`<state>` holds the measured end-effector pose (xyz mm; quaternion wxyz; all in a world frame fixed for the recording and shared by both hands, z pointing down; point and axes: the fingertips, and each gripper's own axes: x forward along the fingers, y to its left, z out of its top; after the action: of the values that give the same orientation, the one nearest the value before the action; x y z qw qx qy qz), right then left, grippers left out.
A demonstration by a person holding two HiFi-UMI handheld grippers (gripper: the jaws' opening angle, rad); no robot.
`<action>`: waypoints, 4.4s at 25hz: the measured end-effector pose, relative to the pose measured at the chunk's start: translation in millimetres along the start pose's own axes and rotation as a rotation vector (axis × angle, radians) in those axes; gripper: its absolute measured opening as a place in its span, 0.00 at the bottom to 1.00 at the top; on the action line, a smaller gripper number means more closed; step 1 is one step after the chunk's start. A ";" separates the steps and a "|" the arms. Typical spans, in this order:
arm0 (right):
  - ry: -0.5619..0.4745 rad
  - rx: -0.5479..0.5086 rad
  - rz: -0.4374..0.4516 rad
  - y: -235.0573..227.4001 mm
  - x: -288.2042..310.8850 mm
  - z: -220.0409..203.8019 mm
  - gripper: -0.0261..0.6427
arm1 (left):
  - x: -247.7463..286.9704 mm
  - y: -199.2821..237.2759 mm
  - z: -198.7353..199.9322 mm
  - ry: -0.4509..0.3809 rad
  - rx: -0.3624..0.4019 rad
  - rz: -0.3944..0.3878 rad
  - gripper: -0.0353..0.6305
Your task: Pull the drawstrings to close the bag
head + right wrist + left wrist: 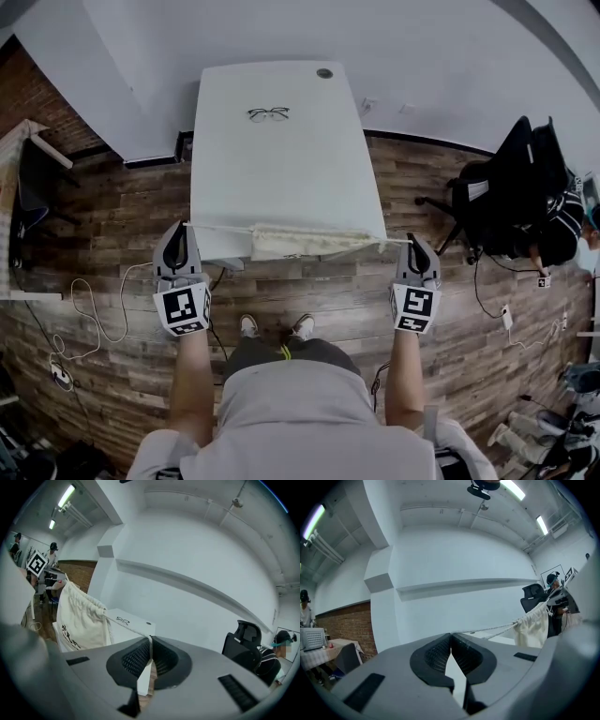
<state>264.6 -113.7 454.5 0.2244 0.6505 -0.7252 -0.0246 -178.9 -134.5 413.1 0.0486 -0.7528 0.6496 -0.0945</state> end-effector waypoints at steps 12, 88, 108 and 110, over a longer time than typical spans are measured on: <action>-0.039 0.022 -0.024 -17.9 5.2 19.9 0.09 | 7.7 7.4 15.3 -0.019 -0.012 0.004 0.08; -0.104 0.139 -0.104 -41.8 -36.8 47.4 0.09 | -37.1 66.9 37.1 -0.097 -0.175 0.082 0.08; -0.108 0.145 -0.111 -41.5 -53.7 37.3 0.09 | -54.6 72.6 26.2 -0.086 -0.177 0.095 0.08; -0.109 0.140 -0.115 -42.8 -56.0 37.0 0.09 | -56.7 71.6 26.0 -0.084 -0.179 0.096 0.08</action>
<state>294.3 -76.3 390.7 0.1370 0.7028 -0.6978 -0.0220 -250.7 -90.6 369.2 0.0130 -0.7254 0.6882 -0.0021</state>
